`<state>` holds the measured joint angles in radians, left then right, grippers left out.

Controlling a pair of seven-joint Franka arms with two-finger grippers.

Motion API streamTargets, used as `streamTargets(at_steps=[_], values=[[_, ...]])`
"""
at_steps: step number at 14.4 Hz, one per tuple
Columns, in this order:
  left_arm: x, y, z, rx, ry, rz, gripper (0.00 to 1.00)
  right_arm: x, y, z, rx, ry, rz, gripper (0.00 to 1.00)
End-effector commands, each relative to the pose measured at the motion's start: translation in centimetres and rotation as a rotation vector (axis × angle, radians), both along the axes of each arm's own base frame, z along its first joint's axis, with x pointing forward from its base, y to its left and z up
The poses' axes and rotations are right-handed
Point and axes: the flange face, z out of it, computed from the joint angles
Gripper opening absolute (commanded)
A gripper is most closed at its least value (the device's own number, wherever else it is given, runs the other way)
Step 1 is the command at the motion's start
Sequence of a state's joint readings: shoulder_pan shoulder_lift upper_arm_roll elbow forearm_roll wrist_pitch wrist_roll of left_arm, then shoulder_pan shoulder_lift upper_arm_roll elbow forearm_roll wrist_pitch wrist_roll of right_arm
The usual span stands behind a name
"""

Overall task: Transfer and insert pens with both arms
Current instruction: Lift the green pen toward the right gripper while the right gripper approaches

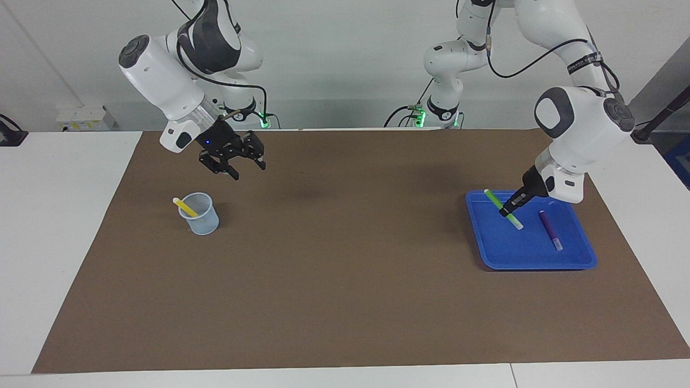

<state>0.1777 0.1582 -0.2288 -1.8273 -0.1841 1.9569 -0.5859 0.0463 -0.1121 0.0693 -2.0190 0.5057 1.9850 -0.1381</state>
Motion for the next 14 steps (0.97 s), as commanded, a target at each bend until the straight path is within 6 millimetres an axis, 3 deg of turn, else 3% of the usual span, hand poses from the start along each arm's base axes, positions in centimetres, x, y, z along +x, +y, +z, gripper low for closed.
streamTargets(at_steps=[1,3,5,10,14], values=[[-1.5,-5.7,0.9,0.003,0.062,0.126,0.0,0.0,0.4,1.0,0.118,-0.019,0.011,0.83],[-2.4,-11.2,1.5,-0.018,0.088,0.248,0.0,0.0,1.6,1.2,0.188,-0.025,-0.001,0.82],[-3.3,-15.0,2.5,-0.058,0.104,0.342,0.0,0.0,2.9,1.6,0.226,-0.039,-0.008,0.81],[-6.6,-23.7,6.1,-0.185,0.129,0.604,0.0,-0.6,7.4,2.1,0.296,-0.079,-0.016,0.78],[-9.1,-29.7,6.9,-0.235,0.148,0.767,0.0,-1.3,10.3,2.2,0.325,-0.076,-0.005,0.73]])
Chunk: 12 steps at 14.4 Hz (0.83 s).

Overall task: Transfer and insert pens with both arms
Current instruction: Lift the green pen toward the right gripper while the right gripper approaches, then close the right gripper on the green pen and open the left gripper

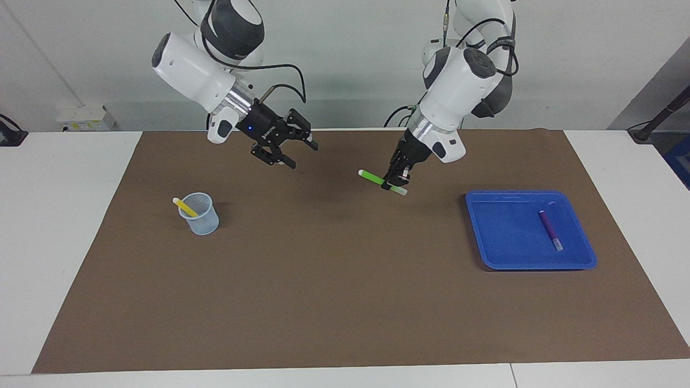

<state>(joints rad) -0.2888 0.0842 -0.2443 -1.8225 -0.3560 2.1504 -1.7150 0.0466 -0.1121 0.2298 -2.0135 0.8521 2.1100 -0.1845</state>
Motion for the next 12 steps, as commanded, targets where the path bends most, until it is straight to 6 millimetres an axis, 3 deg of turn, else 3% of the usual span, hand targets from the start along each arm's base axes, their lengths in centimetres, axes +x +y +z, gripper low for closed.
streamTargets(at_steps=[1,3,5,10,12], values=[[-1.9,-2.9,0.5,-0.039,0.008,0.07,0.0,-0.5,1.2,0.0,0.035,-0.002,-0.014,0.72],[-3.7,-5.9,1.0,-0.072,0.013,0.123,0.0,-0.9,3.3,-0.4,0.032,-0.015,0.005,0.71],[-5.1,-7.7,1.1,-0.08,0.018,0.115,0.0,-0.8,3.7,-0.3,0.03,-0.039,-0.018,0.7],[-5.9,-8.1,2.4,-0.091,0.011,0.123,0.0,-1.0,3.9,-0.7,0.023,-0.045,-0.015,0.72],[-6.0,-8.0,2.9,-0.097,0.004,0.124,0.0,-0.9,3.7,-0.7,0.008,-0.061,-0.016,0.79]])
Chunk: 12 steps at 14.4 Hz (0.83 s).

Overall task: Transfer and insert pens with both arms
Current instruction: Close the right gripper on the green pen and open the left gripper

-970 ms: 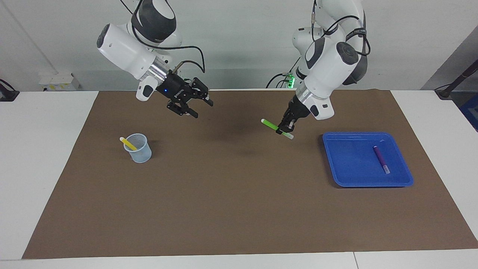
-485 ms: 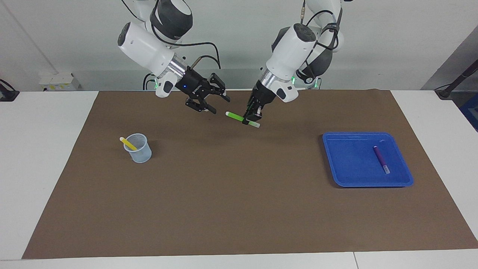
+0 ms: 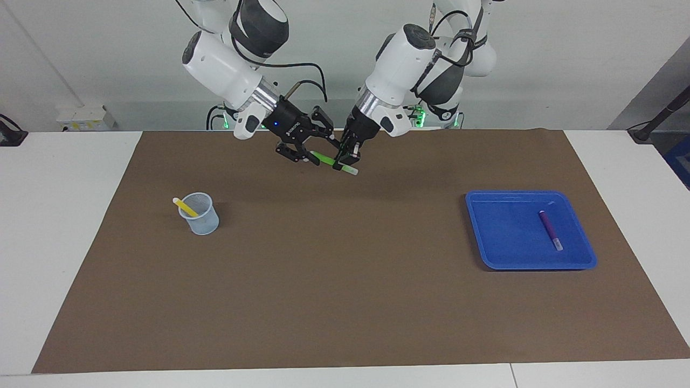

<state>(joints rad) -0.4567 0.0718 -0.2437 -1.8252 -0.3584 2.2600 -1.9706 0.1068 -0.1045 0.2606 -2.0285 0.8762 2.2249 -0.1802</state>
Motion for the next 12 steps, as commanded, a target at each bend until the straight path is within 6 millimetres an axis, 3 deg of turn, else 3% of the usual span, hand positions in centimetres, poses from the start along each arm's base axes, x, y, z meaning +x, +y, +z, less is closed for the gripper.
streamTargets(at_steps=[1,4,5,6,8,9,10,12], values=[[-0.7,0.3,1.1,-0.019,-0.006,0.021,0.0,-0.1,-0.2,-0.5,-0.004,-0.011,-0.015,0.79],[-0.5,0.9,1.6,-0.021,-0.014,0.028,0.0,-0.1,0.1,-0.3,-0.003,-0.015,-0.026,0.78],[-0.6,1.0,1.3,-0.017,-0.012,0.024,0.0,-0.2,0.3,-0.3,-0.002,-0.014,-0.024,0.71],[-0.9,1.1,1.3,-0.013,-0.013,0.02,0.0,-0.2,0.3,-0.3,-0.002,-0.015,-0.023,0.6],[-0.8,1.4,1.0,-0.01,-0.011,0.022,0.0,-0.2,0.3,-0.3,-0.002,-0.015,-0.023,0.18],[-0.7,1.5,1.0,-0.009,-0.01,0.024,0.0,-0.2,0.3,-0.3,-0.002,-0.015,-0.023,0.07],[-0.7,1.5,1.0,-0.009,-0.01,0.024,0.0,-0.2,0.3,-0.3,-0.003,-0.015,-0.021,0.0],[-0.7,1.6,1.0,-0.008,-0.01,0.024,0.0,-0.2,0.3,-0.3,-0.002,-0.014,-0.022,0.0]])
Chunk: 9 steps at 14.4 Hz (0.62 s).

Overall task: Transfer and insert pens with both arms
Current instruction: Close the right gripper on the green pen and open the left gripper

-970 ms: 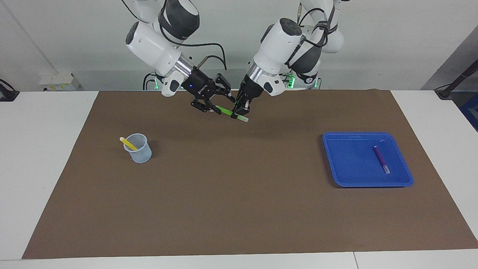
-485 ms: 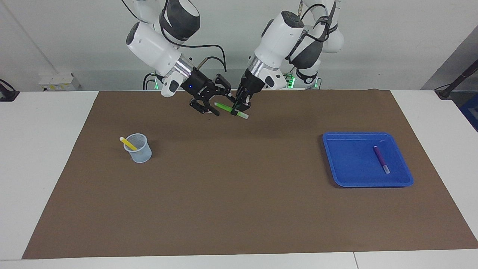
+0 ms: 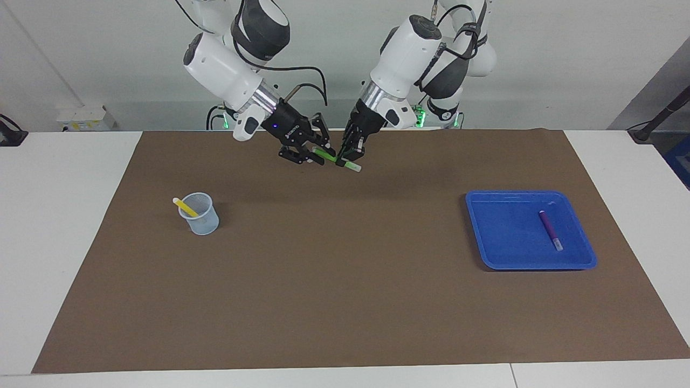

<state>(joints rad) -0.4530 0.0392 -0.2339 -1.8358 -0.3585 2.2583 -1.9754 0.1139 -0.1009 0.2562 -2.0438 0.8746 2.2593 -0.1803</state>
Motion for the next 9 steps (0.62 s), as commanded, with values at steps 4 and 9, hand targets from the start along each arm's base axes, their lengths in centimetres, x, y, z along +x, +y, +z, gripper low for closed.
streamTargets(at_steps=[4,9], values=[[-0.4,0.64,-0.24,-0.004,0.004,0.011,0.0,-0.46,0.6,0.28,0.001,-0.001,0.008,0.0],[-0.33,0.71,-0.22,-0.005,0.004,0.015,0.0,-0.5,0.66,0.27,0.002,0.021,-0.013,0.4]])
